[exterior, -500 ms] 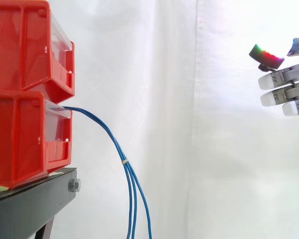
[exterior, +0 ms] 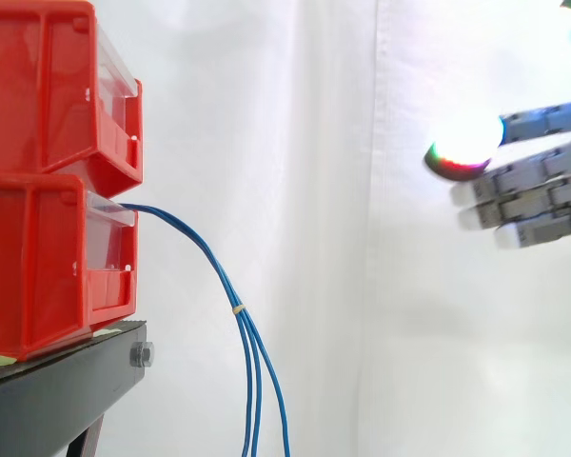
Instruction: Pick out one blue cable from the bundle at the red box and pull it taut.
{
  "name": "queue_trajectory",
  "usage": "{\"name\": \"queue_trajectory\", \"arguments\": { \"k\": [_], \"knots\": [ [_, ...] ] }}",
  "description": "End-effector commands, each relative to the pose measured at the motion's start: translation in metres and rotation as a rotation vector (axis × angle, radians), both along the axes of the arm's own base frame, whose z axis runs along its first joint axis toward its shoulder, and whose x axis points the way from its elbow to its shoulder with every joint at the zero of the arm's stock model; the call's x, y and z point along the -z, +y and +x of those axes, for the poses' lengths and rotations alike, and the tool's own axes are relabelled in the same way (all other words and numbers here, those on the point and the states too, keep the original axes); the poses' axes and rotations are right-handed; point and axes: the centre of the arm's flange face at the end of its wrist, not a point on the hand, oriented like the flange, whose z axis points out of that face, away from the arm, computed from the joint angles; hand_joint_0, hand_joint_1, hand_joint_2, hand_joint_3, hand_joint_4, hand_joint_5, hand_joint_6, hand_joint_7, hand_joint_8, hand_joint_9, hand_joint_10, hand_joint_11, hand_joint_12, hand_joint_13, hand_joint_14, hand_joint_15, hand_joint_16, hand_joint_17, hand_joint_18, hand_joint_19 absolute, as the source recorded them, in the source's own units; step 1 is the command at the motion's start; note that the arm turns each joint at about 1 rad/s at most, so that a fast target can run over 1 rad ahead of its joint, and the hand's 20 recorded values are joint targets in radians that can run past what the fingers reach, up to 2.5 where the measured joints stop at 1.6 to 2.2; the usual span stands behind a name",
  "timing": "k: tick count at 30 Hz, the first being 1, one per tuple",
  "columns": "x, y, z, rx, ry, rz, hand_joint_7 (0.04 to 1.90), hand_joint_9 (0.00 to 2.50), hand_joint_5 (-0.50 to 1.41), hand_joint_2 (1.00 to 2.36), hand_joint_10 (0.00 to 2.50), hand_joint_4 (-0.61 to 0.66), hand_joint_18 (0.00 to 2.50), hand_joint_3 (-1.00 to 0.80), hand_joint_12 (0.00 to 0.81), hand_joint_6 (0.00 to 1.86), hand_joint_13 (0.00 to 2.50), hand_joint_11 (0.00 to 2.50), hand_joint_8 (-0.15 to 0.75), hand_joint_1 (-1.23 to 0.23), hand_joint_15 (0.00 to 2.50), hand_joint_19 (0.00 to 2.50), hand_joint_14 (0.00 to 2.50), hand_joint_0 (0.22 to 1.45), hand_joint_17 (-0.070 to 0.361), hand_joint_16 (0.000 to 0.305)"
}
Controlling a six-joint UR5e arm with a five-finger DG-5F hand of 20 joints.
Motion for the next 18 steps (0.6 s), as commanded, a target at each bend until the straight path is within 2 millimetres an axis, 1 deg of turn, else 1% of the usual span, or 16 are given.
{"name": "queue_trajectory", "arguments": {
  "k": [1, 2, 3, 4, 5, 6, 7, 8, 9, 12, 18],
  "knots": [
    [0.023, 0.007, 0.033, 0.010, 0.006, -0.013, 0.57, 0.21, -0.30, 1.00, 0.00, 0.09, 0.00, -0.50, 0.312, 0.50, 0.08, 0.00, 0.216, -0.41, 0.00, 0.16, 0.00, 0.44, 0.121, 0.054],
    [0.032, 0.010, 0.045, 0.006, 0.022, -0.014, 0.57, 0.22, -0.30, 1.00, 0.00, 0.09, 0.00, -0.50, 0.312, 0.50, 0.08, 0.00, 0.217, -0.41, 0.00, 0.16, 0.00, 0.45, 0.121, 0.054],
    [0.032, 0.010, 0.045, 0.006, 0.022, -0.014, 0.56, 0.24, -0.29, 1.00, 0.00, 0.10, 0.00, -0.50, 0.314, 0.50, 0.10, 0.00, 0.220, -0.42, 0.00, 0.15, 0.00, 0.45, 0.122, 0.054],
    [0.040, 0.012, 0.061, 0.004, 0.026, -0.016, 0.55, 0.26, -0.29, 1.00, 0.00, 0.11, 0.00, -0.50, 0.316, 0.50, 0.12, 0.00, 0.224, -0.44, 0.00, 0.13, 0.00, 0.45, 0.123, 0.055],
    [0.044, 0.014, 0.070, 0.006, 0.026, -0.016, 0.55, 0.26, -0.29, 1.00, 0.00, 0.11, 0.00, -0.50, 0.315, 0.50, 0.13, 0.00, 0.225, -0.44, 0.00, 0.13, 0.00, 0.45, 0.122, 0.054],
    [0.047, 0.014, 0.074, 0.007, 0.029, -0.016, 0.56, 0.26, -0.29, 1.00, 0.00, 0.11, 0.00, -0.50, 0.315, 0.50, 0.13, 0.00, 0.226, -0.44, 0.00, 0.13, 0.00, 0.45, 0.122, 0.054],
    [0.053, 0.017, 0.085, 0.012, 0.031, -0.018, 0.56, 0.26, -0.29, 1.00, 0.00, 0.11, 0.00, -0.50, 0.315, 0.50, 0.13, 0.00, 0.227, -0.44, 0.00, 0.13, 0.00, 0.45, 0.122, 0.054],
    [0.053, 0.017, 0.085, 0.012, 0.031, -0.018, 0.56, 0.27, -0.29, 1.00, 0.00, 0.11, 0.00, -0.50, 0.315, 0.50, 0.13, 0.00, 0.228, -0.44, 0.00, 0.13, 0.00, 0.45, 0.122, 0.054],
    [0.058, 0.018, 0.091, 0.012, 0.035, -0.021, 0.56, 0.27, -0.29, 1.00, 0.00, 0.11, 0.00, -0.50, 0.315, 0.50, 0.13, 0.00, 0.228, -0.44, 0.00, 0.14, 0.00, 0.45, 0.121, 0.054],
    [0.068, 0.023, 0.100, 0.004, 0.041, -0.029, 0.56, 0.27, -0.28, 1.00, 0.00, 0.12, 0.00, -0.50, 0.315, 0.50, 0.13, 0.00, 0.228, -0.45, 0.00, 0.14, 0.00, 0.45, 0.121, 0.054],
    [0.071, 0.040, 0.108, 0.039, 0.019, -0.085, 0.56, 0.28, -0.28, 1.00, 0.00, 0.13, 0.01, -0.50, 0.313, 0.50, 0.14, 0.00, 0.228, -0.45, 0.00, 0.15, 0.00, 0.46, 0.119, 0.053]
  ]
}}
